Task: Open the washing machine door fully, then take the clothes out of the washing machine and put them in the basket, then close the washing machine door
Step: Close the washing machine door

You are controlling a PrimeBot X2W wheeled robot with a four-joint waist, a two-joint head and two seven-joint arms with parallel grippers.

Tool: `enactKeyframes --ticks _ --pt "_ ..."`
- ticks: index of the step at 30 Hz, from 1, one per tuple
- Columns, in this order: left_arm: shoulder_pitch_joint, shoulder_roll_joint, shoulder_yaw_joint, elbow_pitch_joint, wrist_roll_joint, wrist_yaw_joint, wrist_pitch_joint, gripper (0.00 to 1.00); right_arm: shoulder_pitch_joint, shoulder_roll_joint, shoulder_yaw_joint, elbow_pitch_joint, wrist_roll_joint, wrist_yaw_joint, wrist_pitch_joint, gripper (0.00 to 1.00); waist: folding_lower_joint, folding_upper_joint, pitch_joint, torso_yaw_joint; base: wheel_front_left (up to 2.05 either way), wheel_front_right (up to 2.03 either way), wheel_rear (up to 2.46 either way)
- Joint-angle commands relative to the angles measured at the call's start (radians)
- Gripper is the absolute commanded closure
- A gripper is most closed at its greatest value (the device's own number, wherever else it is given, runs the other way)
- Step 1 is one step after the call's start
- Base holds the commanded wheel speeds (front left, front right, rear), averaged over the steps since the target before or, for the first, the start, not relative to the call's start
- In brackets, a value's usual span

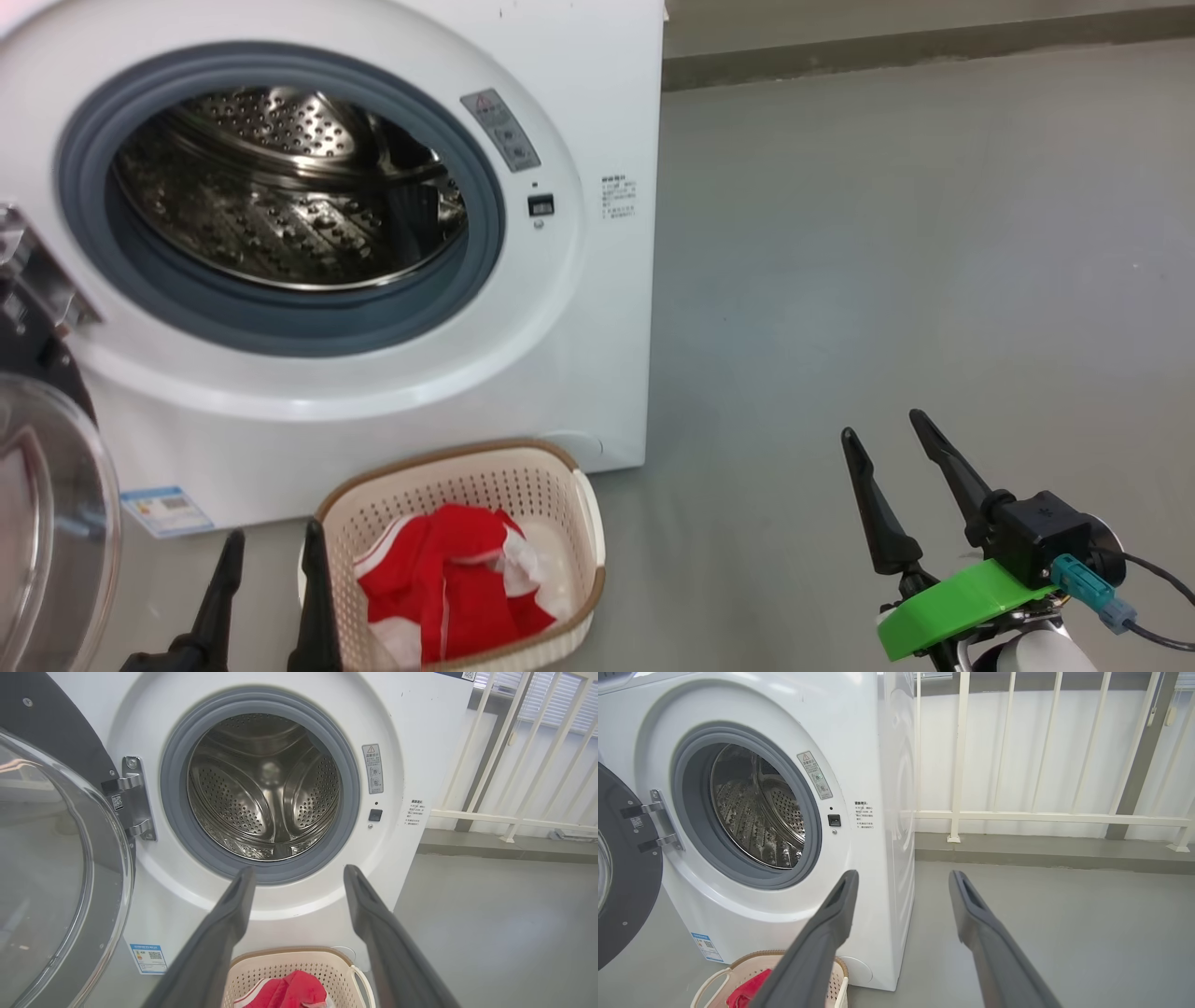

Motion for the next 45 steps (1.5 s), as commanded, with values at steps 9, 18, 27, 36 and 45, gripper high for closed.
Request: enactKeyframes --ticks 9,18,27,36,45 --pt "-0.015 0.024 0.025 -0.041 -0.006 0.006 0.000 0.00 -0.020 0.001 0.020 -0.020 0.006 0.006 -0.006 0.00 0.0000 0.0000 0.009 0.001 -1.59 1.59 0.00" --pt "-0.024 0.022 0.012 -0.046 0.000 0.013 -0.007 0.00 -0.022 0.001 0.019 -0.022 0.006 0.006 -0.006 0.00 0.0000 0.0000 0.011 0.007 -0.39 0.39 0.00" --pt "-0.022 0.022 0.005 -0.042 -0.002 0.018 -0.011 0.00 -0.020 0.001 0.021 -0.022 0.004 0.006 -0.006 0.00 0.0000 0.0000 0.008 0.017 0.00 0.00 0.00" --pt "-0.025 0.023 -0.003 -0.052 0.003 0.029 -0.010 0.00 -0.015 0.001 0.025 -0.025 0.000 0.006 -0.006 0.00 0.0000 0.0000 0.004 0.054 0.00 0.00 0.00" --pt "-0.011 0.027 -0.007 -0.091 0.015 0.056 0.006 0.00 -0.011 0.001 0.048 -0.026 0.004 0.006 -0.006 0.00 0.0000 0.0000 -0.016 0.156 0.00 0.00 0.00"
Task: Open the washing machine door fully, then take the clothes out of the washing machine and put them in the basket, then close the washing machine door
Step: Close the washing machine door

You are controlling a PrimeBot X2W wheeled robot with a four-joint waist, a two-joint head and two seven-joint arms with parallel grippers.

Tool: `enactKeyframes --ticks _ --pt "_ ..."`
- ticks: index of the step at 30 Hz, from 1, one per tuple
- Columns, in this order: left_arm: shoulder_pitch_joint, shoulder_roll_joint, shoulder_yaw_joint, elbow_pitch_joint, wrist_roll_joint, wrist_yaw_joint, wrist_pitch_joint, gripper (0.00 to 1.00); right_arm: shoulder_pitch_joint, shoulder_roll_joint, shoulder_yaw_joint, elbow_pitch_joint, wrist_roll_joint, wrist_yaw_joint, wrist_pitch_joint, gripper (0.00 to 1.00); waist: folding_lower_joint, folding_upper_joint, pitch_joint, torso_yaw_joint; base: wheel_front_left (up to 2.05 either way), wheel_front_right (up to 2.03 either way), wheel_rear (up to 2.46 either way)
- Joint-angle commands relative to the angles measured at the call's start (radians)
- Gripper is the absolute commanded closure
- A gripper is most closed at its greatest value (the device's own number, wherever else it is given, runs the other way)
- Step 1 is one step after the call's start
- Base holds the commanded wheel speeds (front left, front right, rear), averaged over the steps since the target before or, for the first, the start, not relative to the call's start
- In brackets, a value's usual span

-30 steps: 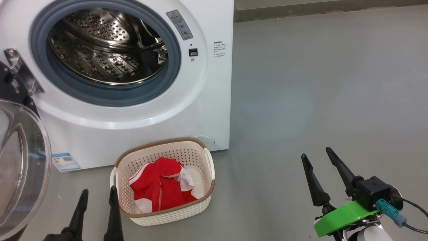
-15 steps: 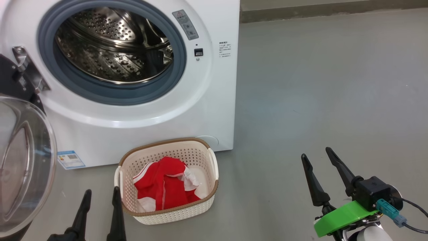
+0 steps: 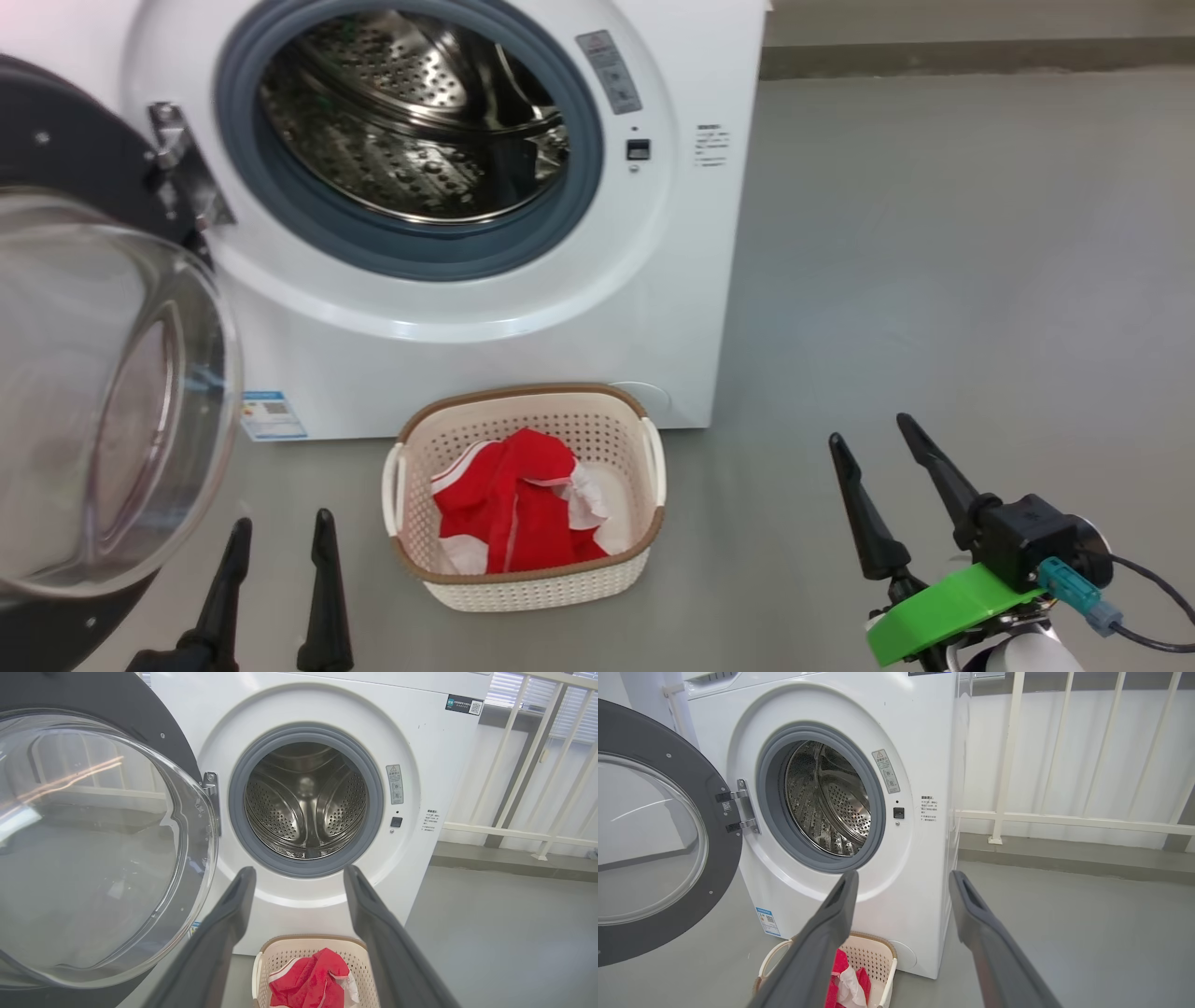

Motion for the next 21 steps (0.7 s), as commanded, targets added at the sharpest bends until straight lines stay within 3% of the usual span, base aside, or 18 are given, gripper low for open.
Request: enactKeyframes --ticks 1,21 --pt "-0.008 0.012 0.034 -0.035 0.013 0.011 -0.001 0.00 -0.011 0.001 0.030 -0.027 0.003 0.006 -0.006 0.00 -0.0001 0.0000 -0.011 0.038 0.00 0.00 0.00" --pt "0.035 0.047 0.032 -0.126 0.052 0.058 0.053 0.00 -0.022 0.001 0.116 -0.032 0.039 0.006 -0.006 0.00 -0.0001 0.0000 -0.050 0.266 0.00 0.00 0.00"
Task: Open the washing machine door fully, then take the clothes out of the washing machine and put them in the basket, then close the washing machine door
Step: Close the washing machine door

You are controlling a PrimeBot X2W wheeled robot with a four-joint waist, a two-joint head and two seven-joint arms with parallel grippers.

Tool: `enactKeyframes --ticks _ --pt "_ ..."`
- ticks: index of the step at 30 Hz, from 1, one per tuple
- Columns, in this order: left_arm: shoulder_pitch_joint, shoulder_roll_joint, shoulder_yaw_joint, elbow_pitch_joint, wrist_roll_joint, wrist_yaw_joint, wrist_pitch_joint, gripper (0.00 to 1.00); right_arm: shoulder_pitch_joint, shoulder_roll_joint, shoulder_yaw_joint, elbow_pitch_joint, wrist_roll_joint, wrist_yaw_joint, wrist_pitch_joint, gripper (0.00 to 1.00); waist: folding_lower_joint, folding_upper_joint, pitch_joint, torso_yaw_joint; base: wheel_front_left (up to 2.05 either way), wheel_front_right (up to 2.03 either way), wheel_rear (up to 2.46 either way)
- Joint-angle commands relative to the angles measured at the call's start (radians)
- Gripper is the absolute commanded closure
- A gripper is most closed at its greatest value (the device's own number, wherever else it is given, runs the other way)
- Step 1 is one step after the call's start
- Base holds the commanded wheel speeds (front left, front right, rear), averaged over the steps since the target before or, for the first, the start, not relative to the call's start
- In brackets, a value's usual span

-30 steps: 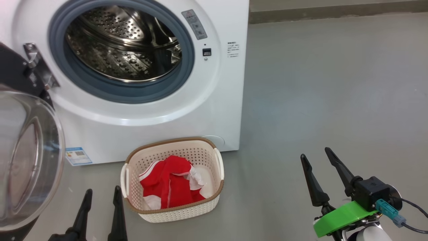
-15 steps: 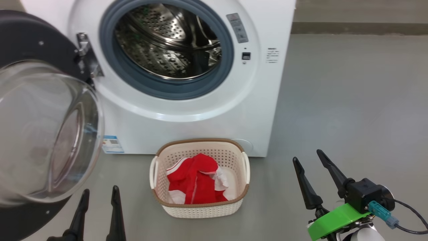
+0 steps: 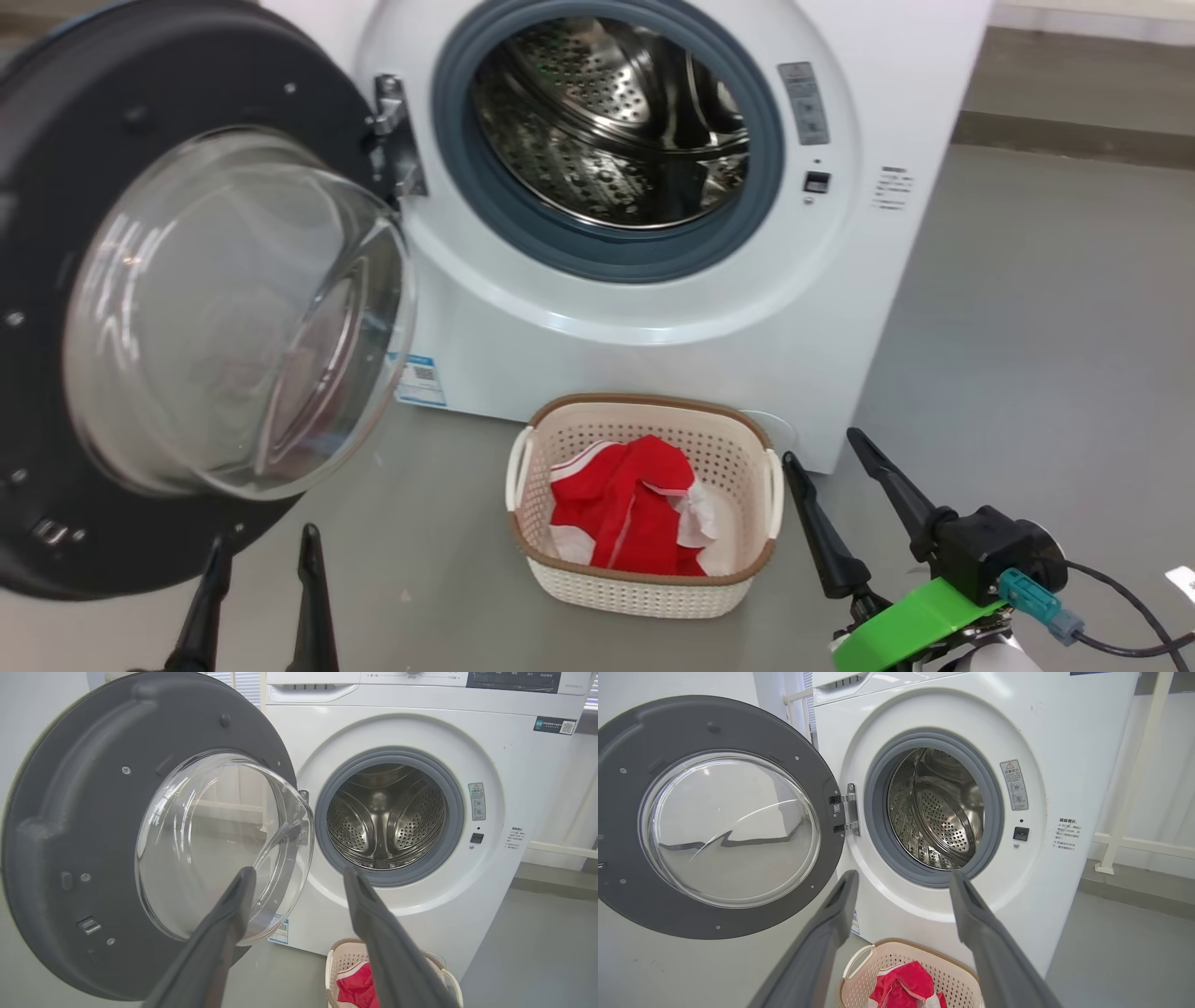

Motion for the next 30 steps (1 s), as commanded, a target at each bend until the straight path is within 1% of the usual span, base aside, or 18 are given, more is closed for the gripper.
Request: enactKeyframes --ticks 1,9,12,21,26,27,28,30 --pt "-0.011 0.017 0.033 -0.036 0.018 0.012 0.010 0.00 -0.022 0.001 0.035 -0.029 0.014 0.006 -0.006 0.00 0.0000 0.0000 -0.012 0.058 0.00 0.00 0.00" --pt "-0.003 0.030 0.034 -0.057 0.033 0.028 0.028 0.00 -0.022 0.001 0.060 -0.031 0.027 0.006 -0.006 0.00 0.0000 0.0000 -0.021 0.146 0.00 0.00 0.00" --pt "-0.002 0.035 0.037 -0.064 0.037 0.034 0.029 0.00 -0.025 0.001 0.072 -0.033 0.031 0.006 -0.006 0.00 0.0000 0.0000 -0.018 0.169 0.00 0.00 0.00" --pt "0.017 0.032 0.052 -0.087 0.036 0.057 0.019 0.00 -0.054 0.001 0.105 -0.022 0.037 0.006 -0.006 0.00 0.0000 0.0000 -0.004 0.184 0.00 0.00 0.00" --pt "0.021 0.032 0.055 -0.092 0.028 0.059 0.010 0.00 -0.060 0.001 0.115 -0.012 0.039 0.006 -0.006 0.00 0.0000 0.0000 -0.003 0.183 0.00 0.00 0.00" --pt "0.021 0.032 0.056 -0.093 0.026 0.058 0.008 0.53 -0.060 0.001 0.116 -0.010 0.040 0.006 -0.006 0.00 0.0000 0.0000 -0.004 0.182 0.00 0.00 0.00" --pt "0.020 0.031 0.056 -0.093 0.020 0.055 0.005 1.00 -0.060 0.001 0.116 -0.008 0.041 0.006 -0.006 0.00 0.0000 0.0000 -0.005 0.180 0.00 0.00 0.00" --pt "0.015 0.027 0.063 -0.097 0.006 0.051 -0.009 1.00 -0.057 0.001 0.113 -0.005 0.041 0.006 -0.006 0.00 0.0000 0.0000 -0.008 0.177 0.00 0.00 0.00"
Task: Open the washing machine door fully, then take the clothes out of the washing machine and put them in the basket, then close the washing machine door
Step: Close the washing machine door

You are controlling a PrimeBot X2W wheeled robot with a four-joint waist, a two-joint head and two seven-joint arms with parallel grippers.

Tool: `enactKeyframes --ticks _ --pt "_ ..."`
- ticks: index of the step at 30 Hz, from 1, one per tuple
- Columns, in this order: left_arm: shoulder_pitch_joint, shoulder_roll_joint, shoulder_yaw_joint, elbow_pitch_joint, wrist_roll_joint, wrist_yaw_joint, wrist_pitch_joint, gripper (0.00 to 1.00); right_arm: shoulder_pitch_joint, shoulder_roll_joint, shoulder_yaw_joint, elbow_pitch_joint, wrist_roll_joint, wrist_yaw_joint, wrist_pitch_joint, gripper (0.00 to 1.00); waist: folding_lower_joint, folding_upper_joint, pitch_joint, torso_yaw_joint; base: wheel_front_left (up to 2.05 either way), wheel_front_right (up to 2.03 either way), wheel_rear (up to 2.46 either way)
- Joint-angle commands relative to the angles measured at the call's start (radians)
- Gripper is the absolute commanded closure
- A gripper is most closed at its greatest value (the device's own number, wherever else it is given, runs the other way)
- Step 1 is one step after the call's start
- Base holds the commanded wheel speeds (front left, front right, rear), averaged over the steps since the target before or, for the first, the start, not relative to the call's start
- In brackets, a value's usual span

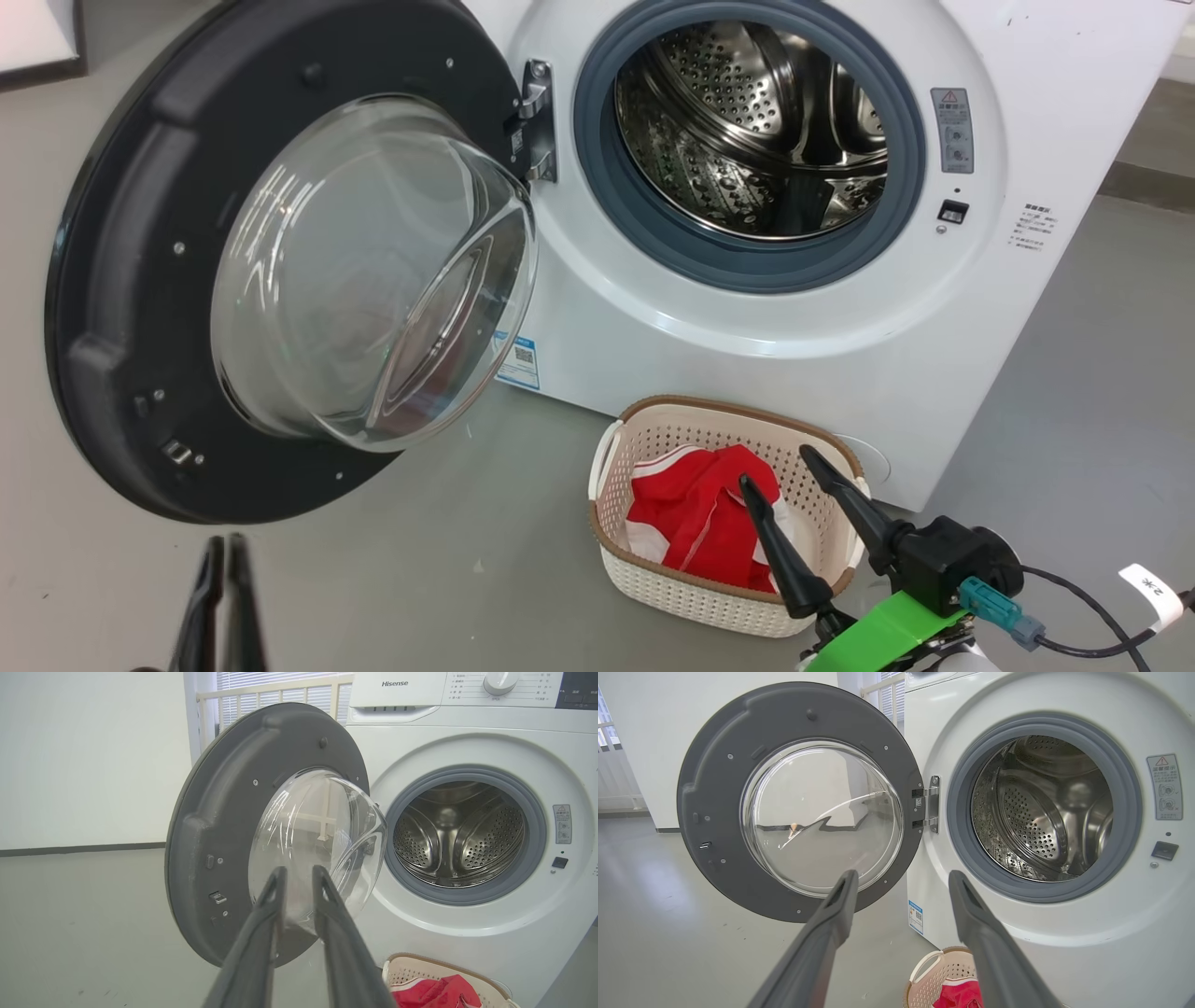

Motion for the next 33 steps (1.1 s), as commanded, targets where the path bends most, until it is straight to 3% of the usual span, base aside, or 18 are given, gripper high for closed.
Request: enactKeyframes --ticks 1,9,16,25,33 --pt "-0.036 0.002 0.045 -0.036 -0.013 -0.002 -0.014 1.00 -0.044 0.001 0.018 -0.021 0.005 0.006 -0.006 0.00 0.0000 -0.0001 -0.004 -0.004 0.00 0.00 0.00" --pt "-0.107 -0.012 0.144 -0.069 -0.120 -0.004 -0.058 1.00 -0.031 0.001 0.002 -0.017 0.004 0.006 -0.006 0.00 0.0000 -0.0001 -0.017 -0.029 0.00 0.00 0.00" --pt "-0.261 0.001 0.261 -0.074 -0.268 -0.040 -0.078 1.00 -0.028 0.001 -0.004 -0.016 -0.002 0.006 -0.005 0.00 0.0000 -0.0001 -0.016 -0.049 0.00 0.00 0.00" --pt "-0.528 0.065 0.373 0.120 -0.483 -0.119 -0.042 1.00 -0.024 0.001 -0.009 -0.021 -0.007 0.006 0.004 0.00 0.0000 -0.0001 -0.011 -0.069 0.00 0.00 0.00" --pt "-0.731 0.118 0.441 0.369 -0.621 -0.118 0.040 1.00 -0.021 0.001 -0.013 -0.023 -0.004 0.006 0.004 0.00 0.0000 -0.0001 -0.009 -0.085 0.00 0.00 0.00"
